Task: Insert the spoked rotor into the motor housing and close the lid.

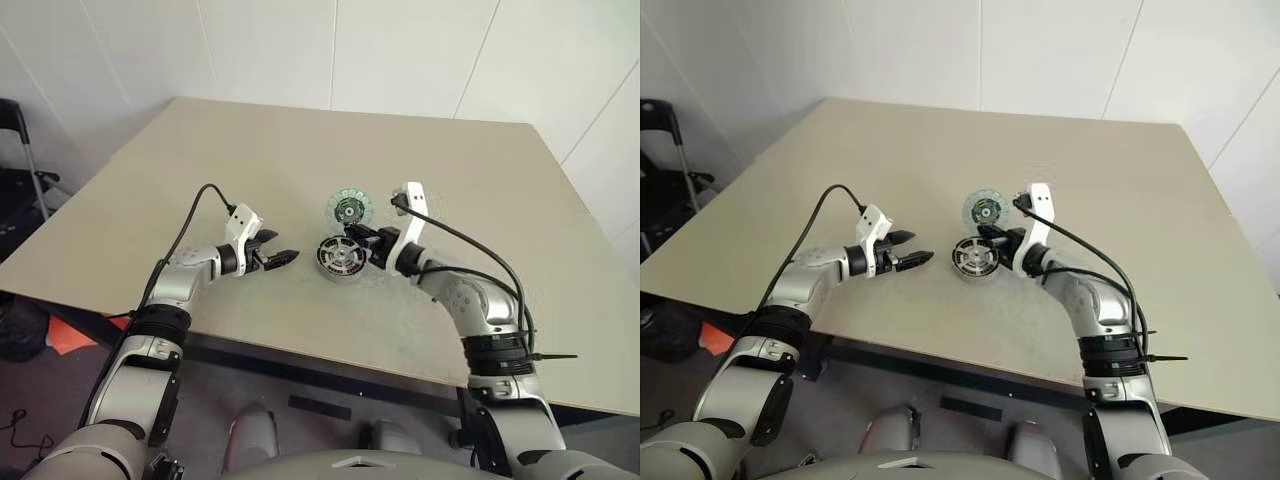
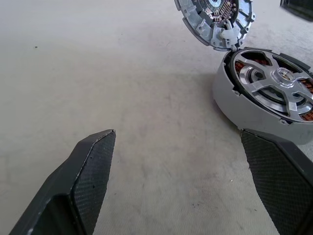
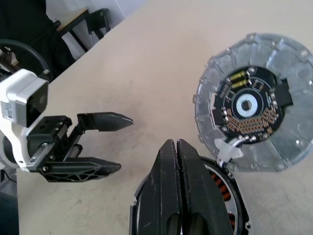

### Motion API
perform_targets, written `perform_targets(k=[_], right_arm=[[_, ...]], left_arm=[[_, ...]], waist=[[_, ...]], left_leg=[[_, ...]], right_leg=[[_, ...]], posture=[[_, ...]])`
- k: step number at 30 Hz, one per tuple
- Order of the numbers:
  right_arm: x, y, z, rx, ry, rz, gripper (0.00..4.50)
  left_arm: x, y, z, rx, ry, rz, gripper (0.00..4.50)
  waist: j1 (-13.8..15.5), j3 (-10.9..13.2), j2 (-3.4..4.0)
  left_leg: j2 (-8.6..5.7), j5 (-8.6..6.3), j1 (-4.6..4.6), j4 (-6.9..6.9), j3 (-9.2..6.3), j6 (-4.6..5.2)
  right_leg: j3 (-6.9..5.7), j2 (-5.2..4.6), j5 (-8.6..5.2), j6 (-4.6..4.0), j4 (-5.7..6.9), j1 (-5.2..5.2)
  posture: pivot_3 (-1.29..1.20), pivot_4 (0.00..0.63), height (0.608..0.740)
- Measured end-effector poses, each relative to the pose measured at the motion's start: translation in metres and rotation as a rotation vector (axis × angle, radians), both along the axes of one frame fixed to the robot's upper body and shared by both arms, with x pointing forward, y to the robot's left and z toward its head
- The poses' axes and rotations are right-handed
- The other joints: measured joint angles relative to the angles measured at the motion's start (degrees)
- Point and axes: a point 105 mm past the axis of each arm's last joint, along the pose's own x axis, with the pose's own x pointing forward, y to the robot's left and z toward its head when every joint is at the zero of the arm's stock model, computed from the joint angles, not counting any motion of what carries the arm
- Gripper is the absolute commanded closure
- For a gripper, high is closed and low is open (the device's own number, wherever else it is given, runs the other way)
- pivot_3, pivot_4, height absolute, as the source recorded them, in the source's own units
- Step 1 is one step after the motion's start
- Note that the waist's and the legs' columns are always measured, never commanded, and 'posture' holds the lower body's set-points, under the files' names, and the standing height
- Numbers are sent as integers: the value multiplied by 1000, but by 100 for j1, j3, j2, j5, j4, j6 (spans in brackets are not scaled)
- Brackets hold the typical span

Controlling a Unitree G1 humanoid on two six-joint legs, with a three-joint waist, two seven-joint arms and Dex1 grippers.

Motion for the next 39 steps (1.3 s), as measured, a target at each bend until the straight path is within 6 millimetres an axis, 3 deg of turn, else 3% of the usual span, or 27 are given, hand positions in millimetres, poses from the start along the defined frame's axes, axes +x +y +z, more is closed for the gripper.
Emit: perform_targets(k=[4, 6, 8, 18, 23, 28, 31, 33, 37, 39], right_arm=[[2, 4, -2, 7, 11, 7, 4477], [4, 5, -17, 11, 63, -1, 4477], [7, 4, -45, -19, 138, -26, 4477], [8, 2, -44, -25, 118, -27, 4477], [7, -7, -14, -86, -26, 3, 4477], [-9, -16, 31, -395, -315, 209, 4477], [-29, -20, 28, -655, -398, 472, 3857], [-35, -24, 25, -799, -427, 620, 3194], [-35, -17, 37, -962, -545, 818, 1767], [-34, -11, 30, -1033, -580, 909, 1105]], left_arm=[[0, 0, 0, 0, 1, 0, 168], [0, 0, 0, 0, 1, 0, 168], [0, 0, 0, -1, 1, 0, 168], [0, 1, -1, 1, 2, 5, 168], [0, 1, -1, 0, 2, 5, 168], [0, 0, -1, -2, 1, 4, 168], [0, -5, 0, -13, 3, -5, 168], [1, -6, -1, -16, 6, -5, 168], [2, -16, 2, -33, -2, -23, 168], [2, -17, 3, -36, -4, -24, 168]], waist=[[1, 0, 0], [-2, 0, -1], [-6, -1, -1], [-2, -3, -5], [7, -2, -5], [26, -1, -7], [42, 0, -8], [22, 1, -7], [-5, 2, -6], [-15, 2, -7]], left_leg=[[-1, 0, 0, 1, 0, 0], [0, 0, 0, 2, 0, 0], [-1, 0, -1, 2, 0, 0], [-1, -1, 5, 3, -1, 1], [-1, -1, 0, 3, -1, 2], [1, -2, 4, 8, -4, 4], [0, -16, 7, 16, -6, 26], [3, -23, 5, 32, -6, 38], [10, -36, 0, 73, -6, 60], [9, -44, -2, 93, -5, 73]], right_leg=[[0, -1, 0, 0, 0, 2], [0, -1, 0, 0, 0, 2], [-1, -1, 0, 0, 0, 2], [0, -1, 0, 0, 0, 9], [0, -1, 0, 0, -2, 7], [0, 0, 0, 1, -2, 13], [0, -1, -1, 1, -2, 21], [1, 0, 0, 1, 3, 20], [0, 1, 0, -1, 29, 19], [3, 0, 0, -2, 37, 20]], posture=[[0, 0, 740], [0, 0, 740], [0, 0, 740], [0, 0, 740], [0, 0, 740], [0, 0, 740], [0, 0, 740], [0, 0, 740], [0, 0, 740], [0, 0, 740]])
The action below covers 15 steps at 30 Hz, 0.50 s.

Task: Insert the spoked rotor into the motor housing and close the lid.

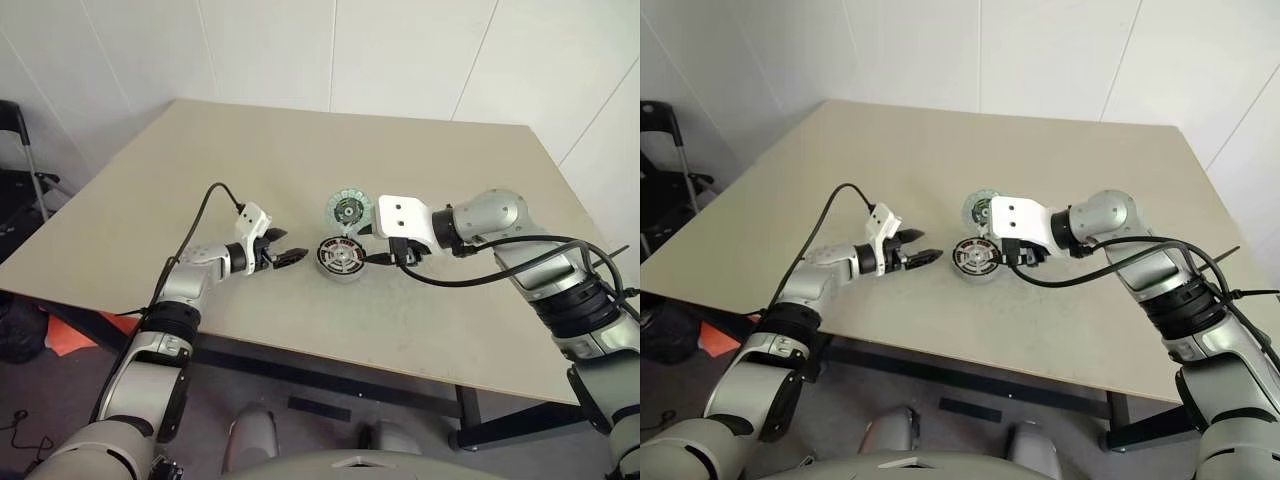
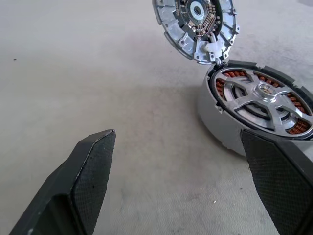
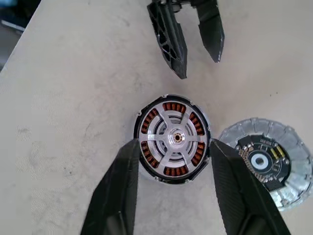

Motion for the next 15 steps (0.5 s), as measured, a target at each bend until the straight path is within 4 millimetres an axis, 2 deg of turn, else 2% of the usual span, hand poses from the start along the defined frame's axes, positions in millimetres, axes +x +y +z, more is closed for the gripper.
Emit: perform_targets(k=[3, 6, 10, 15], right_arm=[[-2, 8, -22, -88, 25, 92, 98], [-4, 11, -42, -179, 34, 171, 98], [1, 4, -54, -267, 12, 212, 98], [6, 3, -54, -300, -12, 237, 98]], left_arm=[[-1, -1, -1, -3, 3, 3, 168], [-3, 2, -5, -5, 7, 18, 168], [-6, 6, -11, -5, 18, 39, 168], [-7, 6, -8, -6, 4, 47, 168]], waist=[[2, 1, -1], [6, 1, 0], [7, 2, -2], [-10, 2, -2]], left_leg=[[-1, -5, -9, 17, 0, 8], [-2, -9, -14, 30, 0, 15], [-2, -14, -18, 43, -1, 22], [0, -14, -13, 46, -1, 22]], right_leg=[[0, -3, 1, -1, 7, -1], [0, -5, 1, -2, 14, -1], [0, -6, 1, -2, 22, -1], [2, -5, 2, -3, 31, -2]], posture=[[0, 0, 740], [0, 0, 740], [0, 0, 740], [0, 0, 740]])
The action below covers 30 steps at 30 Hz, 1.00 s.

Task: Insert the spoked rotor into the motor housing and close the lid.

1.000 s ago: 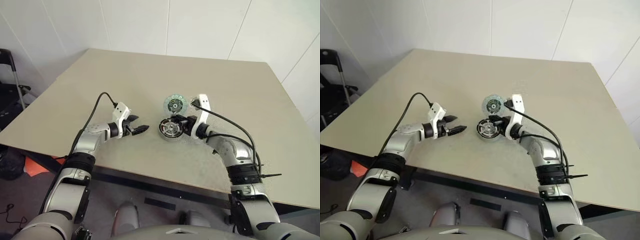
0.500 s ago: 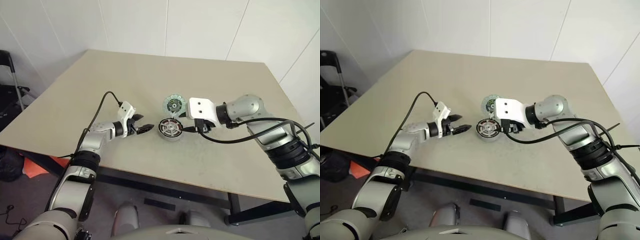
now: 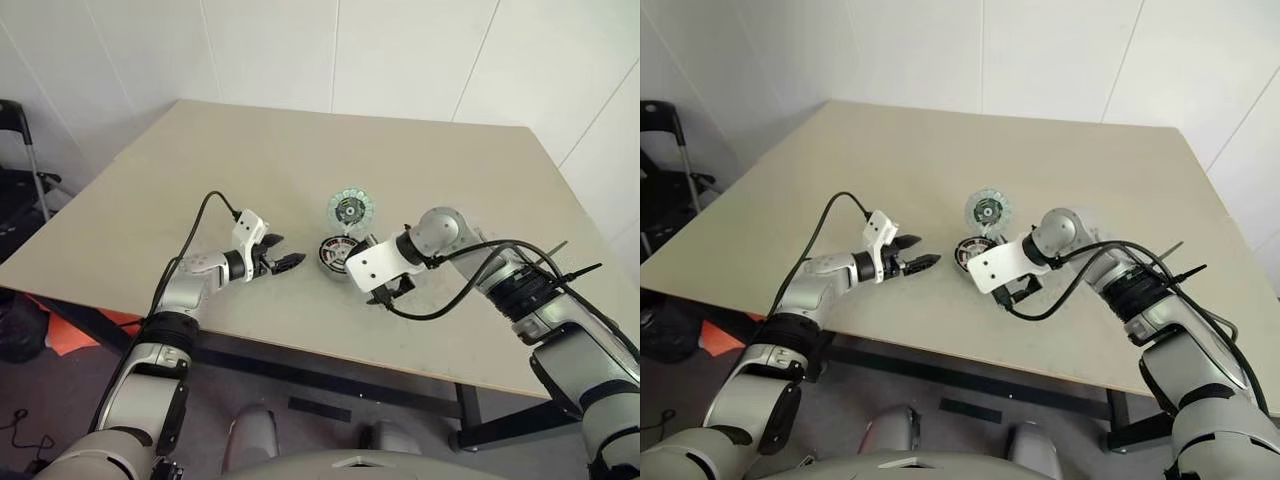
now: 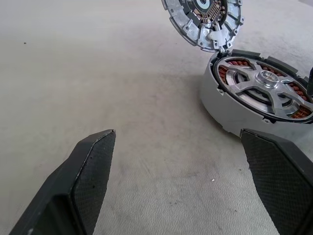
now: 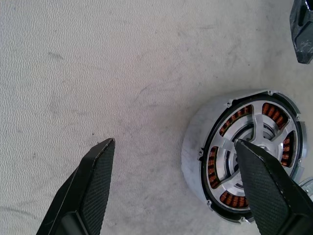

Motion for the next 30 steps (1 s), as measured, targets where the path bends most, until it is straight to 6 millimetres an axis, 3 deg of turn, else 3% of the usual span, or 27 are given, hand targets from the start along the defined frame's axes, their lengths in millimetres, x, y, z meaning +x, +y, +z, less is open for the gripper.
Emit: perform_targets(k=[16, 19, 23, 30], right_arm=[[3, -11, -13, -62, 6, 27, 98], [6, -14, -12, -81, 4, 30, 718], [9, -16, -10, -94, 0, 26, 2007], [13, -10, -9, -65, -19, 24, 2007]], left_arm=[[0, 1, 0, -2, 1, 7, 168], [0, 1, 0, -2, 0, 9, 168], [1, 2, 0, -2, -1, 13, 168], [1, 2, 0, -4, -2, 18, 168]], waist=[[-8, 0, -1], [-13, 0, -1], [10, -1, -1], [-20, -2, -3]], left_leg=[[0, -1, 15, 3, 0, 2], [-1, -1, 18, 6, 0, 2], [-5, -2, 17, 8, 0, 3], [0, -5, 17, 6, 0, 8]], right_leg=[[0, 0, 0, -1, 1, 13], [0, 1, 0, -1, 1, 17], [1, 0, 0, -1, 1, 24], [0, 2, 0, -2, -3, 22]], posture=[[0, 0, 740], [0, 0, 740], [0, 0, 740], [0, 0, 740]])
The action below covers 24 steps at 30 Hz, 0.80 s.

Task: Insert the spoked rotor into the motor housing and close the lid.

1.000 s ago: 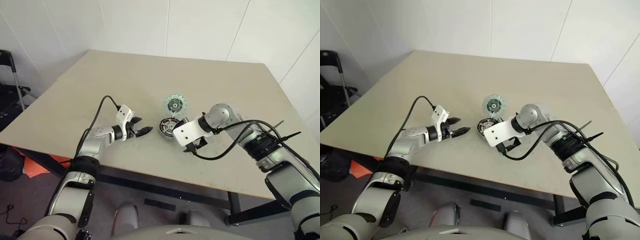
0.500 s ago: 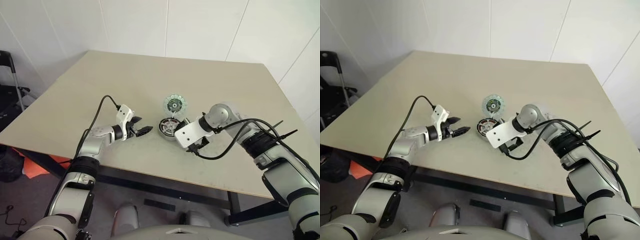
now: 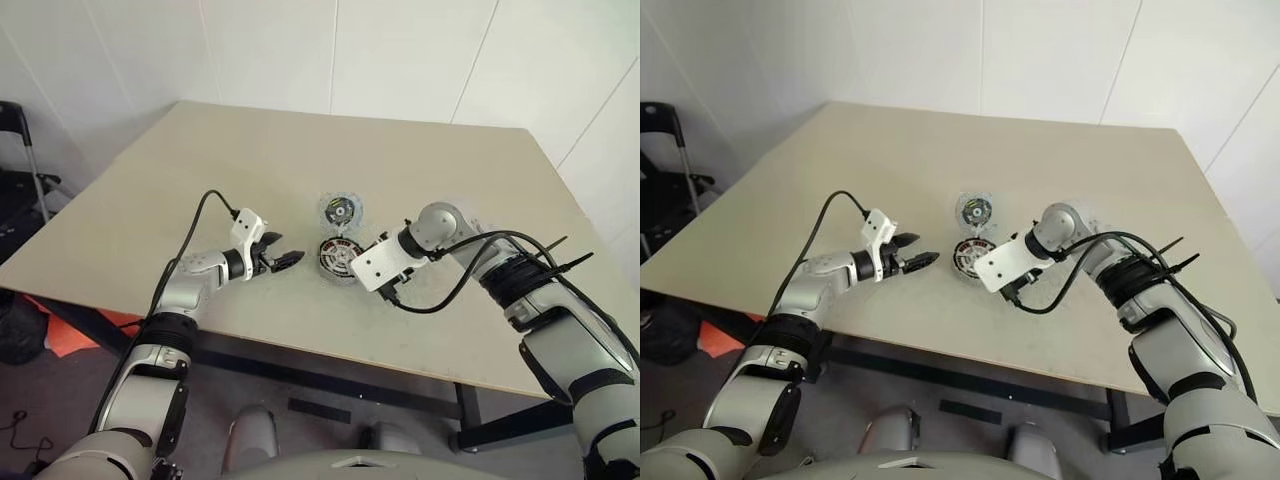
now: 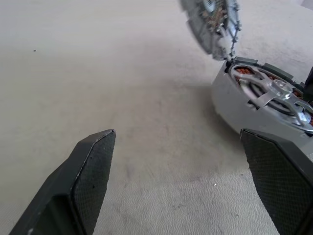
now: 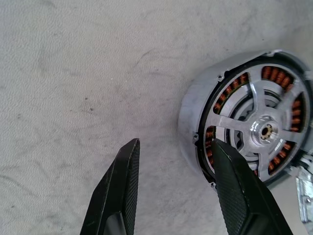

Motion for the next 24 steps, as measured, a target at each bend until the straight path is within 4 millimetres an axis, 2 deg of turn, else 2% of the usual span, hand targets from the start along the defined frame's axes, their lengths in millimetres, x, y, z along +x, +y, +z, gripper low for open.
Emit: perform_targets(k=[3, 6, 10, 11, 19, 21, 24], right_arm=[[4, 1, -1, 9, -15, -16, 2007], [7, 7, -2, 31, -30, -20, 2554], [11, 7, 1, 56, -55, -41, 3973], [12, 7, 3, 56, -60, -39, 4211], [14, 10, 1, 66, -73, -36, 4211], [14, 10, 1, 70, -74, -40, 4470], [15, 9, 1, 71, -69, -55, 4494]], left_arm=[[0, 1, 0, 1, 1, 3, 168], [0, 1, 0, 1, 1, 3, 168], [0, 1, 0, 1, 1, 3, 168], [0, 2, -1, 3, 1, 5, 168], [0, 2, 0, 1, 1, 5, 168], [0, 2, 0, 1, 1, 5, 168], [0, 2, 0, 0, 1, 5, 168]], waist=[[-36, 0, 0], [-123, 1, -2], [-128, 1, -3], [-129, 1, -4], [-138, 3, -10], [-149, 3, -10], [-150, 3, -11]], left_leg=[[-1, 0, 2, 1, 0, 0], [-3, 0, 3, 1, 0, 0], [-7, 0, -1, 1, 0, 0], [-6, 0, 0, 1, 0, 0], [-2, 0, -6, 0, -1, -1], [-2, 0, -6, -1, -1, 0], [-2, 0, -6, -2, -1, -1]], right_leg=[[0, 0, 0, 0, 0, 0], [-2, 1, -1, 2, 0, -3], [-1, 0, -5, 8, -1, -7], [-1, 0, -3, 4, -1, -5], [0, 2, -1, 1, -1, -13], [0, 3, -1, 1, -1, -17], [-1, 3, -1, 2, -1, -19]], posture=[[0, 0, 740], [0, 0, 740], [0, 0, 740], [0, 0, 740], [0, 0, 740], [0, 0, 740], [0, 0, 740]])
